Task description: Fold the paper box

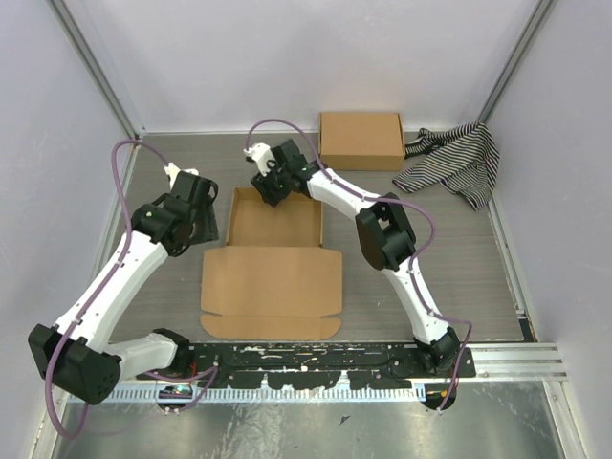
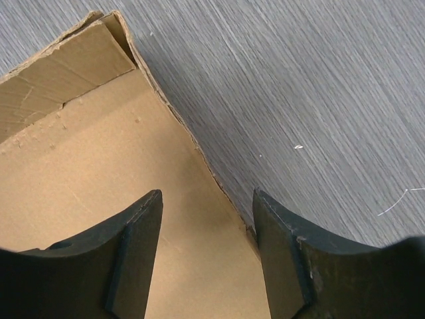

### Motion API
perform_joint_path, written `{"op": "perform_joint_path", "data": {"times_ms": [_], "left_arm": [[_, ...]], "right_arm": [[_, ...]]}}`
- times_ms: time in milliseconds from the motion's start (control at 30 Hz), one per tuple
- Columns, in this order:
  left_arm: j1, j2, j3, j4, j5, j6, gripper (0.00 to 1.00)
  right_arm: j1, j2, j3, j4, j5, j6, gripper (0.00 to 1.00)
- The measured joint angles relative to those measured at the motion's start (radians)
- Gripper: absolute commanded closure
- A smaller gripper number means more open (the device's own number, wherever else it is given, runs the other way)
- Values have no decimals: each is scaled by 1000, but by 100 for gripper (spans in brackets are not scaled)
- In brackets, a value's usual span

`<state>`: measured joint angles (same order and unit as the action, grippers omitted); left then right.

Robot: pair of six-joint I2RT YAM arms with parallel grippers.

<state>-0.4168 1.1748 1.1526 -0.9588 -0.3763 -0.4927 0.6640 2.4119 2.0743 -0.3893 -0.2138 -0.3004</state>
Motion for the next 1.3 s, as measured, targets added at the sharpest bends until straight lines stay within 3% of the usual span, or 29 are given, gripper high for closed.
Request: {"op": "perform_joint_path", "data": {"times_ms": [100,233,367,467,633,767,867,967,1100,1133,1200,1233,1300], "left_arm": [[0,-8,-9,-10,0,-8,40],[0,-11,-10,-19,0,-14,40],[0,-17,-10,-19,1,-17,41],[0,-16,-10,-19,6,-17,41],[0,23,2,-15,37,-13,42],[0,99,53,-8,87,-8,43],[0,155,96,5,122,-8,43],[0,200,135,16,155,-8,43],[0,233,174,19,190,-10,40],[0,234,177,21,200,-11,38],[0,231,176,24,214,-14,34],[0,227,174,27,222,-16,29],[3,204,154,48,240,-23,24]], "right_arm": [[-5,6,0,2,-2,2,44],[-17,11,2,8,7,28,72],[-39,11,4,1,36,90,81],[-68,11,8,-12,65,148,83],[-158,2,6,-74,96,280,82],[-236,-61,-90,-188,120,428,71],[-264,-204,-338,-215,81,573,53],[-207,-376,-574,-245,23,689,42],[-19,-558,-664,-277,-9,773,41],[29,-602,-664,-270,-23,788,46],[93,-683,-663,-257,-46,806,87],[104,-720,-660,-255,-51,806,98],[92,-766,-634,-257,-23,808,99]]}}
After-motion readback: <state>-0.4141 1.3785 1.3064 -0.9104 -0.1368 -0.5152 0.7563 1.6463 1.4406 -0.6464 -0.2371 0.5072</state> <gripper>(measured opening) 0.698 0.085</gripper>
